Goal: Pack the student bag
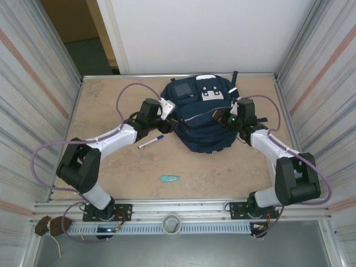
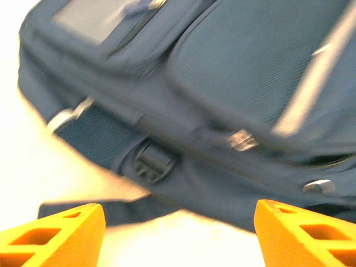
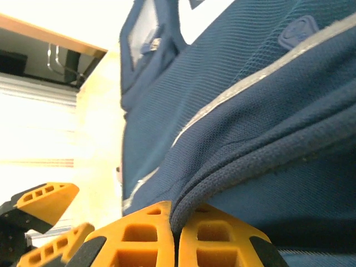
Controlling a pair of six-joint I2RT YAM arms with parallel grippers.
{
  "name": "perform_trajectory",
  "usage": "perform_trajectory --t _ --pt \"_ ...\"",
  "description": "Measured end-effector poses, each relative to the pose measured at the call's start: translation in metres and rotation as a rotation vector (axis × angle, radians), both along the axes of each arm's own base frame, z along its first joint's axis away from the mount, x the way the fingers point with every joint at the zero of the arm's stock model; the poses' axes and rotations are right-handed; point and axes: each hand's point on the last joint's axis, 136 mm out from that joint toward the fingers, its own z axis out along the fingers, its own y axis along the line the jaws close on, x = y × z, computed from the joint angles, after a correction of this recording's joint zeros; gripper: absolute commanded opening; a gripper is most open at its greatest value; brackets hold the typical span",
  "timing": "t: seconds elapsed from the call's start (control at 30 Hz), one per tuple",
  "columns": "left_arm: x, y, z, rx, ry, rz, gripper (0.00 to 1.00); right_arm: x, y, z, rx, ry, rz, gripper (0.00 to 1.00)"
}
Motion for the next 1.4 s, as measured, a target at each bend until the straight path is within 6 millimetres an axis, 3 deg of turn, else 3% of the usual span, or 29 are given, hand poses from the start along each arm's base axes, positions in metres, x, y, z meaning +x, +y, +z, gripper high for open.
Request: perform_trajectory --t 0.13,0.23,0.37,0.53,0.73,0.9,1.1,1.23,1.33,1.4 --pt "-0.017 -0.05 0.024 0.036 -0.121 -0.177 0.81 0.004 0.012 0.018 0.01 -0.041 0.025 0.04" --pt "-0.016 -0.084 0.037 0.055 -0.179 -0.267 0.8 0.004 0.018 0.025 0.018 -0.053 0.04 0.04" --pt "0.002 -0.104 0.041 0.068 -0.215 -0.302 0.73 0.003 0.024 0.03 0.03 -0.059 0.062 0.05" --pt "0.007 -0.121 0.03 0.075 -0.185 -0.364 0.62 0.003 0.024 0.032 0.036 -0.062 0.068 0.05" --pt "0.009 -0.125 0.025 0.06 -0.163 -0.407 0.71 0.004 0.023 0.033 0.044 -0.06 0.074 0.05" --pt "0.011 -0.123 0.026 0.057 -0.155 -0.397 0.4 0.006 0.021 0.035 0.07 -0.052 0.071 0.11" --pt "0.023 -0.111 0.033 -0.03 -0.097 -0.358 0.0 0.001 0.015 0.038 0.056 -0.071 0.091 0.41" --pt "0.039 -0.094 0.039 -0.107 -0.061 -0.317 0.0 -0.027 0.015 0.037 -0.088 -0.132 0.145 0.51" --pt "0.043 -0.087 0.041 -0.148 -0.031 -0.306 0.0 -0.071 0.041 0.026 -0.219 -0.209 0.296 0.57" --pt "0.044 -0.085 0.042 -0.173 -0.009 -0.304 0.0 -0.107 0.067 0.012 -0.301 -0.256 0.449 0.7"
